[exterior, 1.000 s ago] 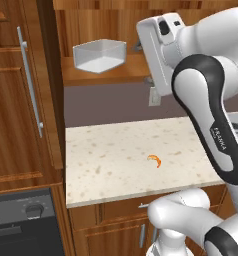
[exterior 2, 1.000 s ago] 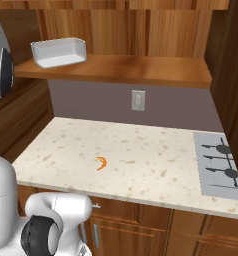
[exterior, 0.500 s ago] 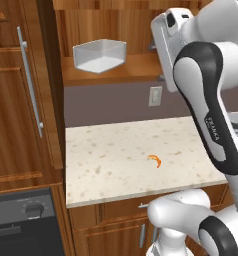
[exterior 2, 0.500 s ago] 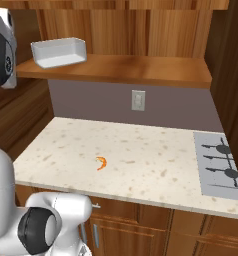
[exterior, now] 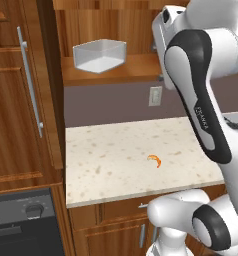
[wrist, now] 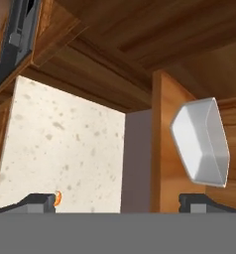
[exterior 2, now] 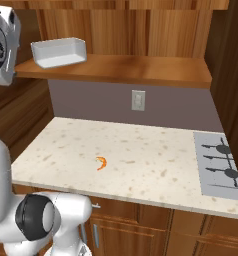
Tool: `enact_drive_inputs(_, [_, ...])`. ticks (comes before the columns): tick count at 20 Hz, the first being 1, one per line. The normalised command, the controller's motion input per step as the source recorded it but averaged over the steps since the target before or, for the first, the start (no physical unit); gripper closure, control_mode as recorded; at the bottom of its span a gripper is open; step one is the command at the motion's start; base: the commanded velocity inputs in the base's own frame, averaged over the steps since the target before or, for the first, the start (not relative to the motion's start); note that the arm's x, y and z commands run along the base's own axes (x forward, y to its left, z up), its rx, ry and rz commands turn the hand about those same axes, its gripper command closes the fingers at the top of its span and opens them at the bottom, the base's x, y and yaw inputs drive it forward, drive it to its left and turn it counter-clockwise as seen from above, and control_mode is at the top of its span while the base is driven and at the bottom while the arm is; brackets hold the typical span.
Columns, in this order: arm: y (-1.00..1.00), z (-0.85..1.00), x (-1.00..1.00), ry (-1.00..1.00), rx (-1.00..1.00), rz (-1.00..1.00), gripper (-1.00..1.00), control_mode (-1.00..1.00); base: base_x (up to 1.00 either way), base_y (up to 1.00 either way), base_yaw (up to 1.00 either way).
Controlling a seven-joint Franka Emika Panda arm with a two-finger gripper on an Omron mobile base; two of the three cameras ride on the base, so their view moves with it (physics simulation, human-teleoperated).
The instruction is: Retrieve the tupperware from the cabinet, then place the raw meat into the tupperware to avoid contamination.
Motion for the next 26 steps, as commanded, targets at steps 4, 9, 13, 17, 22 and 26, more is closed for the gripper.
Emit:
enact_drive_inputs(4, [-0.05,0.0,0.02,0.11,0.01,-0.02,-1.0,-1.0,0.0,0.0,0.0])
enact_drive_inputs(9, [-0.07,-0.02,0.01,0.05,0.03,0.0,-1.0,-1.0,0.0,0.0,0.0])
enact_drive_inputs(13, [0.0,-0.09,0.08,0.04,0.02,0.0,-1.0,-1.0,0.0,0.0,0.0])
enact_drive_inputs(17, [0.0,-0.15,0.05,0.01,0.04,-0.01,-1.0,-1.0,0.0,0.0,0.0])
enact_drive_inputs(22, [0.0,-0.24,0.0,0.0,0.07,0.0,-1.0,-1.0,0.0,0.0,0.0])
enact_drive_inputs(26, [0.01,-0.16,0.03,0.0,0.09,0.0,-1.0,-1.0,0.0,0.0,0.0])
